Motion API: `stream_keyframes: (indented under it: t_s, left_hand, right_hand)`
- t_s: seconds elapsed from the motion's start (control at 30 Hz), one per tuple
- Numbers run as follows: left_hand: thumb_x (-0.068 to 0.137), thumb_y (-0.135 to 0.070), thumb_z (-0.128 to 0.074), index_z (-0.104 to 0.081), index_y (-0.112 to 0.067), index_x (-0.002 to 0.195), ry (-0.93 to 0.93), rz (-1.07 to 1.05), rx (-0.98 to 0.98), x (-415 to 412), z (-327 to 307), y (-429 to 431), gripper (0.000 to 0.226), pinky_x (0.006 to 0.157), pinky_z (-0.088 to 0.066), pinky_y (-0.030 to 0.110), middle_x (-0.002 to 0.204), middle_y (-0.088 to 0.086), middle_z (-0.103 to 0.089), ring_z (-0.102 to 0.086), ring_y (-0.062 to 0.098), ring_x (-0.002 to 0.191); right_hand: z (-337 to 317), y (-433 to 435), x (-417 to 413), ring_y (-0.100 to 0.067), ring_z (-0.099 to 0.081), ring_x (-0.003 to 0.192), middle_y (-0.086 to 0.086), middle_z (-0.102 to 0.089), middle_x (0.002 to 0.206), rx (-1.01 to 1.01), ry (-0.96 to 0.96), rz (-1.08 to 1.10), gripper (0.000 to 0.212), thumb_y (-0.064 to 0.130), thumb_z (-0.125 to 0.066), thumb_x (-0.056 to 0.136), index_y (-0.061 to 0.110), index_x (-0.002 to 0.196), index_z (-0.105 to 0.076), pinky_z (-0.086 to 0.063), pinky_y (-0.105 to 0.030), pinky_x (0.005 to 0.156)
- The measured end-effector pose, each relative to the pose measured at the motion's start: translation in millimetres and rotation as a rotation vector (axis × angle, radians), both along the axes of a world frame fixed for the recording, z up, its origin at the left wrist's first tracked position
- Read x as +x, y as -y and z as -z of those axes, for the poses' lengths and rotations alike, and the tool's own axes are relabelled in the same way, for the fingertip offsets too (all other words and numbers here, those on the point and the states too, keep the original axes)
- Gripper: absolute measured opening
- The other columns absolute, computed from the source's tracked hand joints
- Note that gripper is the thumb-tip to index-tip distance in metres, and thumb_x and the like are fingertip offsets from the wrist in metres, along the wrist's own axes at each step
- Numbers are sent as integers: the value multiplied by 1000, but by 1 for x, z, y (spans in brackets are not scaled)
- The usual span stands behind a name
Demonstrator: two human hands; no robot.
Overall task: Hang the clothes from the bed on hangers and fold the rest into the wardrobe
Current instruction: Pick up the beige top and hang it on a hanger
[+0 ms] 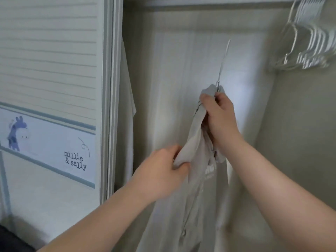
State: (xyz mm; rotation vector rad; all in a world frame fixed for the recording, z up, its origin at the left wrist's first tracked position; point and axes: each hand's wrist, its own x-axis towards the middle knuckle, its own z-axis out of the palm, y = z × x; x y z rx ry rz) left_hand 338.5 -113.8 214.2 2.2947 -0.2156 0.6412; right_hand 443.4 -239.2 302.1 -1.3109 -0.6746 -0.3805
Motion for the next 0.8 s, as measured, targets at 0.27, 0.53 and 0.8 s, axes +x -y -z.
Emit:
stream_keyframes:
  t_s: [0.27,0.53,0.8]
  left_hand:
    - [92,-26,-52,-39,-22,68,205,-223,212,78,-92,-51,28,56,-39,37,63,-5,-47,-55,31,69]
    - [95,-23,-50,-48,-19,78,322,-401,399,143,-187,-84,17,69,-53,44,75,2,-58,-60,29,75]
    - [97,-25,-47,-51,-19,86,316,-513,511,190,-228,-97,13,77,-53,44,85,4,-59,-61,33,86]
  right_hand:
    - [-119,-46,84,-18,-46,64,-3,-44,67,-89,250,96,22,23,-60,89,15,77,-43,-38,-31,57]
    - [-235,-67,162,-18,-44,47,-2,-42,57,-196,384,198,23,18,-52,92,16,71,-43,-37,-23,40]
    - [-272,-87,228,-20,-43,33,-11,-44,53,-253,245,196,29,7,-52,90,9,62,-46,-31,-16,34]
